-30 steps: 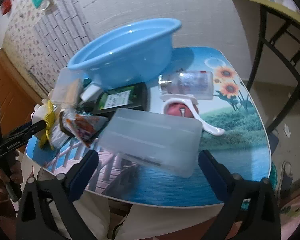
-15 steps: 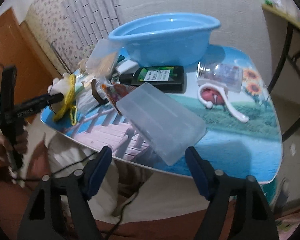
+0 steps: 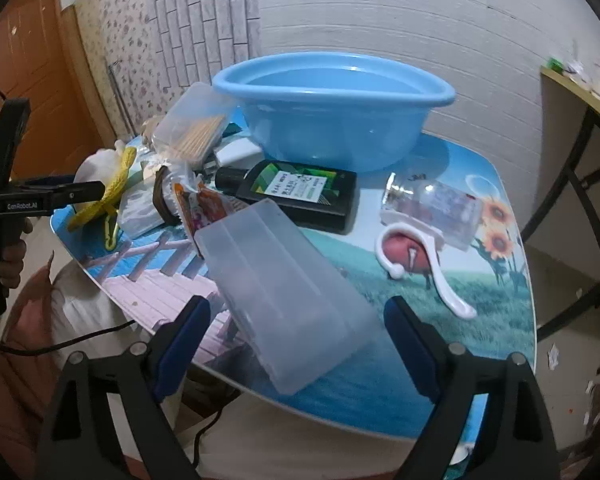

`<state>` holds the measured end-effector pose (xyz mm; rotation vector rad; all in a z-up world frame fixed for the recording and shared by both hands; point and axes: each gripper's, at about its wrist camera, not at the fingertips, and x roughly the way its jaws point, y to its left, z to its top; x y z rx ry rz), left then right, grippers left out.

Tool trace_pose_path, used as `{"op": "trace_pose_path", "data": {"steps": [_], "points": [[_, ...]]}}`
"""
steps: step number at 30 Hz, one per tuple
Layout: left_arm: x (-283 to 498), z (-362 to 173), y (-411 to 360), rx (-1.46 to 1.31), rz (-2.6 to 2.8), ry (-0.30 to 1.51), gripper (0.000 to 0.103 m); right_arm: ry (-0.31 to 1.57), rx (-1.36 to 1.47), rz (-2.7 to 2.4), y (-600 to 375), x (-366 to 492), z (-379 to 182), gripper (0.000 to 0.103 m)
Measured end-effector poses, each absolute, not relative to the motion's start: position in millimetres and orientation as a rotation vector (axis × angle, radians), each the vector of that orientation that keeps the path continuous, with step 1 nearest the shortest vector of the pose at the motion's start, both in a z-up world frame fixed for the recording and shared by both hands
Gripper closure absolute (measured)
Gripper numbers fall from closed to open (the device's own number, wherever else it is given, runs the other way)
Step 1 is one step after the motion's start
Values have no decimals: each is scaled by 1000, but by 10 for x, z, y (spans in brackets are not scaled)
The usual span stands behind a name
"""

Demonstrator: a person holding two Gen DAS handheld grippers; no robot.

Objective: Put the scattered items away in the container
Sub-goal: 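Grasp the white plush bunny with the left tool while the right tool grasps the clear plastic box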

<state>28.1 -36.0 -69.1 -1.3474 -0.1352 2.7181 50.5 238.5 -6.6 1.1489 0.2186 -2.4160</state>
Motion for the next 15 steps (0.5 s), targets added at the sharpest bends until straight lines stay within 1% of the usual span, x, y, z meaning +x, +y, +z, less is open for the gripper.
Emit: {"op": "trace_pose_path", "data": {"steps": [5,6,8,10,11,13,15], "points": [[253,-794,-340,-1362,2702,-132,9,198,1187,-2377,2347,395,-154,13],[261,-792,-333,-1346,2712,-124,11,193,1201,-2371,2349,380,-169,13],[285,-777,-307,-1307,2713,-99,22,177,1213,-2356,2359,366,-187,13],[292,-768,-292,-1307,2712,-80,23,158,1226,-2340,2377,365,-202,14],[295,-762,-296,-1305,2708,-81,24,152,1225,-2335,2386,371,-203,14],[294,-745,-315,-1311,2698,-100,24,147,1219,-2333,2410,394,-194,22],[297,-736,-337,-1314,2701,-113,24,125,1217,-2321,2434,407,-193,24]]}}
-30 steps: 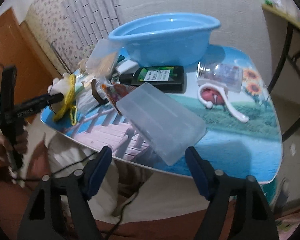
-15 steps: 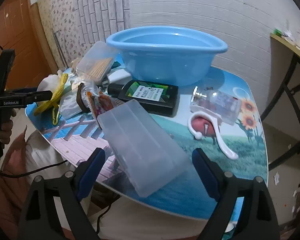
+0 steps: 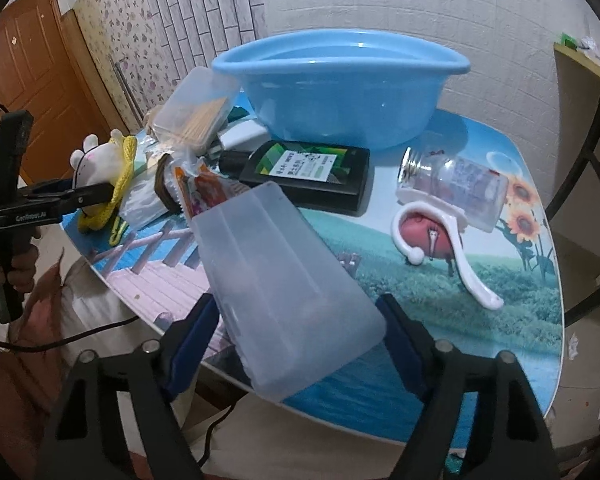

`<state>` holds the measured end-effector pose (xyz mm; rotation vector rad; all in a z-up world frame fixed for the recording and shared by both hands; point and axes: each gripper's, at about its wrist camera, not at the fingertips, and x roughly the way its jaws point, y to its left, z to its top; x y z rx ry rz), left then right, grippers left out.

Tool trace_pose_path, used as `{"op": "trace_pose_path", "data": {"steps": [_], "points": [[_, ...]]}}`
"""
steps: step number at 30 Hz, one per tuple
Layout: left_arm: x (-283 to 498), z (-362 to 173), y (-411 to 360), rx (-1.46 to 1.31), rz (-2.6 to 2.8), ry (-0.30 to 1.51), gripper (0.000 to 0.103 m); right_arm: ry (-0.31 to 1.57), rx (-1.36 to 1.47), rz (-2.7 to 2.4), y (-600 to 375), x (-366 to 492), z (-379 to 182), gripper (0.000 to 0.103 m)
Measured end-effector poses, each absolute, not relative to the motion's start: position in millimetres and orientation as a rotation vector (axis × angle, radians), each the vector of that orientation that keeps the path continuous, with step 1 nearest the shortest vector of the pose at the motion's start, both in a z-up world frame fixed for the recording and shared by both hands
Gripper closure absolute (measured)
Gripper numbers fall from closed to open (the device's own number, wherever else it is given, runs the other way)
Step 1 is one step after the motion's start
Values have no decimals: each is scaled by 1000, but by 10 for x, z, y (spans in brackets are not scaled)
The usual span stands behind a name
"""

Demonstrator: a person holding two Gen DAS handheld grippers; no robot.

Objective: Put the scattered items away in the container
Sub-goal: 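Grasp the white plush bunny with the left tool while the right tool grasps the clear plastic box, then carry both items over the blue basin and open the left tool to drop the bunny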

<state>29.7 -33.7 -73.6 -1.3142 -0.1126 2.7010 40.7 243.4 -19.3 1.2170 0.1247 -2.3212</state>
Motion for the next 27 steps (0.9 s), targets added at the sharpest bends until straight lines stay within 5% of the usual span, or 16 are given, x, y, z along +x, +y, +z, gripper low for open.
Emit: {"op": "trace_pose_path", "data": {"steps": [8,19,27], "points": [[305,-679,-329,-1321,2715,-115,24,121,1219,-2299,2432,457,-211,30],[366,-676,-273,-1318,2714,-95,24,272,1153,-2310,2215,424,-274,21],[400,-503,-313,-1308,2738,-110,24,146,1008,-2361,2354,588,55,40]]}}
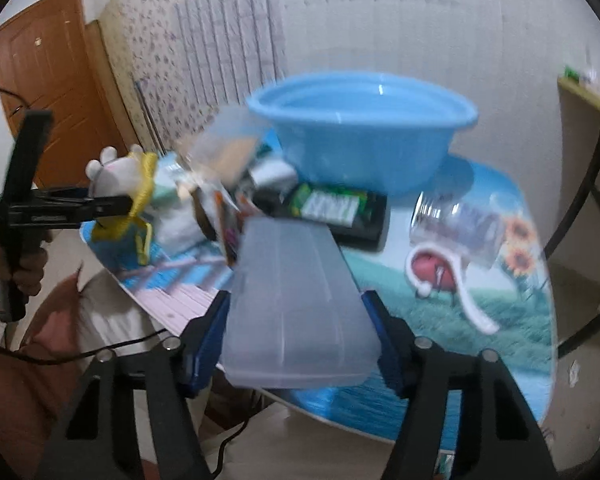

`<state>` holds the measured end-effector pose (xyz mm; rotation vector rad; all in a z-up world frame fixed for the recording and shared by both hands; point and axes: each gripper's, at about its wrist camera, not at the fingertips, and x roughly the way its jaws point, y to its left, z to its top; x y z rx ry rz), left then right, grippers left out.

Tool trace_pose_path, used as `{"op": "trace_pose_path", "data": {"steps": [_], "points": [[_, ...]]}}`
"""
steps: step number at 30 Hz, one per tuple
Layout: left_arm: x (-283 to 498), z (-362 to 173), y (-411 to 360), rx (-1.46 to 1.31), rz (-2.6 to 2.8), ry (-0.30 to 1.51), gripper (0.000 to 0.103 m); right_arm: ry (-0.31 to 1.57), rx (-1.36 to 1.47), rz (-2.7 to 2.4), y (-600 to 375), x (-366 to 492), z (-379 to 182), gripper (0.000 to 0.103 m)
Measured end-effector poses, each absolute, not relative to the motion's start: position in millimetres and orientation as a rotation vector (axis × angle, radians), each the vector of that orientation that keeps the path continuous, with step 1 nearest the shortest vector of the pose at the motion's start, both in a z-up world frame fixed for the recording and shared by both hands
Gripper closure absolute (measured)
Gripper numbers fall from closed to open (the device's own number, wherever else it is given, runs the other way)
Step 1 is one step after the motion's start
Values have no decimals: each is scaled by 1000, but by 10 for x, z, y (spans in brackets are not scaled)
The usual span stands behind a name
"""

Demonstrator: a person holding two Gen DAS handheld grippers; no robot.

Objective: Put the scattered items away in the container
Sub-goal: 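Carry both items over the blue basin and open the left tool to drop the bunny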

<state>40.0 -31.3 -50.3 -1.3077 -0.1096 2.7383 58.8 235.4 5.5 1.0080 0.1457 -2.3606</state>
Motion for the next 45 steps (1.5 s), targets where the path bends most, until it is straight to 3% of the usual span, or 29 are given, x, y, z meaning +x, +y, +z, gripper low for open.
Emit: {"op": "trace_pose_path", "data": {"steps": [12,23,45], "points": [[385,3,-253,-1149,2769,-132,24,-61,810,-2346,2490,699,549,40],[-36,378,27,-1030,2755,-98,24,-126,697,-2435,2475,385,989,40],[-1070,341,914,-1062,2630,27,24,-153,816,-2549,2472,-589,956,40]]}}
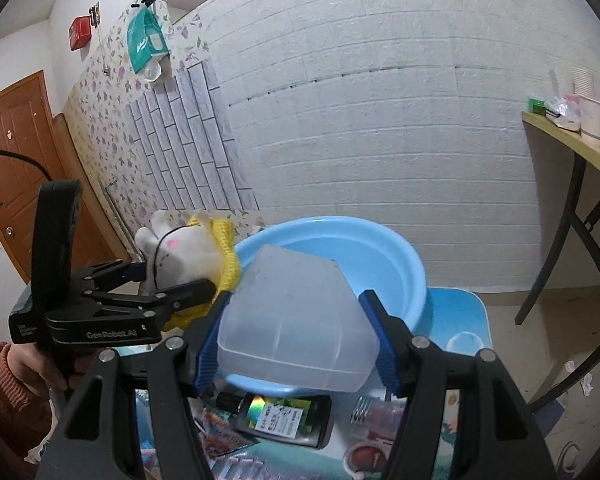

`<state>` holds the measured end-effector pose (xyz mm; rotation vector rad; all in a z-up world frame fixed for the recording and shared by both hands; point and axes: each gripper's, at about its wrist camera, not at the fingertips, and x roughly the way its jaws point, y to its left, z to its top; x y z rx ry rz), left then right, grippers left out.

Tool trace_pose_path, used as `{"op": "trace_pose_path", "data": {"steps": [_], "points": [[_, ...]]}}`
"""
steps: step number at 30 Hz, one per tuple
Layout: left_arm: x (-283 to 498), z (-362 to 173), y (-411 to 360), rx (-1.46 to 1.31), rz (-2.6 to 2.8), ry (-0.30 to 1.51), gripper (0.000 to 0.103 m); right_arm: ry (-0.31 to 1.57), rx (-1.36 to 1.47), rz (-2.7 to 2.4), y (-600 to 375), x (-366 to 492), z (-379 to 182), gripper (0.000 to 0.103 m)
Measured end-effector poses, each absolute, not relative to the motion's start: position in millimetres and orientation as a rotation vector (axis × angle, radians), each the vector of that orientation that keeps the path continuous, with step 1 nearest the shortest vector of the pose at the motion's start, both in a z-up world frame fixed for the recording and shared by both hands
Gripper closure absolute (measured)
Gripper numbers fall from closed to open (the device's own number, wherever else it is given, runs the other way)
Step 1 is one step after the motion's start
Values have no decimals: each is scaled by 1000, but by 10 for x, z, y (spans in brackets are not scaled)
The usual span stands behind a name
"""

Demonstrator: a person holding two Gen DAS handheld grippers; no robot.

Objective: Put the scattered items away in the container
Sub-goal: 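Carry both items over the blue basin and open the left tool to drop the bunny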

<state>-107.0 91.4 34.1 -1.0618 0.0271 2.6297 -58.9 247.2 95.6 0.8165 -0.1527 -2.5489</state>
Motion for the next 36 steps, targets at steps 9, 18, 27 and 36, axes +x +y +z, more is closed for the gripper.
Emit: {"op": "trace_pose_path", "data": {"steps": [9,18,27,36], "points": [[-1458,55,1070,-1135,2595,137,24,-155,859,-2547,2364,-1013,833,40],[-1575,-205,1216,-1152,2556,271,23,-118,936,-2539,2289,-1189,621,40],[-1574,-240,1212,-1154,2508,270,21,-95,991,-2542,2247,-1254,536,40],[-1539,-179,1167,-1156,2501,243,14,-86,1037,-2525,2203,-1260,445,40]]}}
